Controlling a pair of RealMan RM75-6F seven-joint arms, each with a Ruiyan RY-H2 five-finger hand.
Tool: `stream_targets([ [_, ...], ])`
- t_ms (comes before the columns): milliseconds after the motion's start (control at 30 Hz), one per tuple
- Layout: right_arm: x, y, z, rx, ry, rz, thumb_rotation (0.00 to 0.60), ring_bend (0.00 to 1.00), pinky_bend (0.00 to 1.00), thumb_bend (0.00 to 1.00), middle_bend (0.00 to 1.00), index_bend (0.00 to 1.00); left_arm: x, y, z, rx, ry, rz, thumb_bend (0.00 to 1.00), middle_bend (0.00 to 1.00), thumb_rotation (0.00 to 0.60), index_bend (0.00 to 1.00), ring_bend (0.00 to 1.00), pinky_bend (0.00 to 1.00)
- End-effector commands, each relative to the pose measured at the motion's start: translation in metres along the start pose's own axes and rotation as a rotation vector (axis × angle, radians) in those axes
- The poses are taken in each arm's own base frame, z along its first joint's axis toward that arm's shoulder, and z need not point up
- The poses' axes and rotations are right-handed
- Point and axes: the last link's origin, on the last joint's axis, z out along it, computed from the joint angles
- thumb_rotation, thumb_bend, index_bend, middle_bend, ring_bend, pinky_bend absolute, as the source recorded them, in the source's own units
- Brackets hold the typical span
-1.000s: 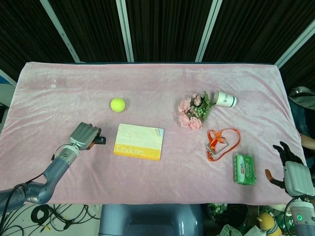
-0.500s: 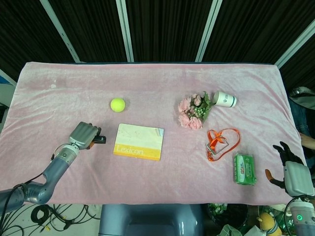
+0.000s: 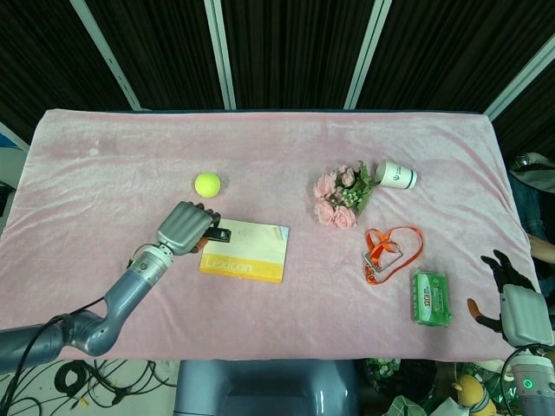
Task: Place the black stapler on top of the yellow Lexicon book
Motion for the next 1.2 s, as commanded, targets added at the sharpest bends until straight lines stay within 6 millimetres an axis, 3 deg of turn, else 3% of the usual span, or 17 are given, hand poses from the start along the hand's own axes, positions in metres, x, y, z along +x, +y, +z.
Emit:
stream_targets([
  [33,0.000,0.001,0.000,-0.003,0.001,0.002,0.600,0.19,0.21,0.25,0.06,0.17,0.002,0.037,0.021,-0.034,-0.034,0.005,0.46,0.54,0.600,0.52,0.40,0.53],
  [233,0.002,0.003,0.000,-0.013,0.004,0.010,0.600,0.19,0.21,0.25,0.06,0.17,-0.005,0.069,0.039,-0.028,-0.068,0.033,0.46,0.54,0.600,0.52,0.40,0.53],
  [433,0.003,0.003,0.000,-0.015,0.003,0.013,0.600,0.19,0.21,0.25,0.06,0.17,-0.009,0.079,0.045,-0.007,-0.090,0.043,0.45,0.52,0.600,0.50,0.39,0.50],
  [600,0.002,0.003,0.000,-0.014,0.000,0.011,0.600,0.19,0.21,0.25,0.06,0.17,-0.008,0.081,0.047,0.012,-0.094,0.030,0.31,0.44,0.600,0.45,0.33,0.42],
  [833,0.002,0.003,0.000,-0.016,0.003,0.010,0.600,0.19,0.21,0.25,0.06,0.17,-0.011,0.083,0.047,0.039,-0.134,0.002,0.08,0.19,0.600,0.28,0.07,0.19],
  [1033,0.002,0.003,0.000,-0.017,-0.001,0.008,0.600,0.19,0.21,0.25,0.06,0.17,0.000,0.075,0.042,0.064,-0.123,-0.016,0.04,0.15,0.600,0.27,0.02,0.14],
  [1200,0.002,0.003,0.001,-0.017,-0.002,0.010,0.600,0.19,0.21,0.25,0.06,0.17,0.019,0.051,0.017,0.093,-0.057,-0.014,0.04,0.15,0.600,0.27,0.02,0.14],
])
